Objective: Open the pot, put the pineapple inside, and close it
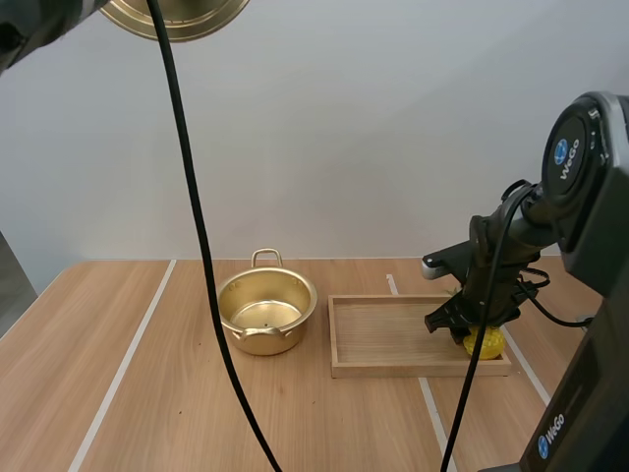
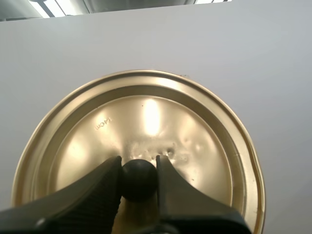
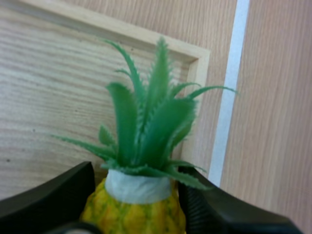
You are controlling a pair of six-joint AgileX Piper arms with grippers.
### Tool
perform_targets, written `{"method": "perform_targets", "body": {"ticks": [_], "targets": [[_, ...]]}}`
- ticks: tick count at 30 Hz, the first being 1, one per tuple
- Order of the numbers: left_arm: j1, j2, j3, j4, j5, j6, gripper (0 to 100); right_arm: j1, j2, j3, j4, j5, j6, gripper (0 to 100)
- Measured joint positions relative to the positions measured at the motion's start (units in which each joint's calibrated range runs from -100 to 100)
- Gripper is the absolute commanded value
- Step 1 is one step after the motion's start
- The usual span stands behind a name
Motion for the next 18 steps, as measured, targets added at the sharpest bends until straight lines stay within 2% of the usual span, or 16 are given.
{"method": "perform_targets", "body": {"ticks": [14, 18], "targets": [[0.0, 0.0, 0.0, 0.0, 0.0, 0.0, 0, 0.0, 0.0, 0.0, -0.13, 0.41, 0.0, 0], [0.0, 0.0, 0.0, 0.0, 0.0, 0.0, 0, 0.0, -2.21, 0.12, 3.12, 0.72, 0.09, 0]]}}
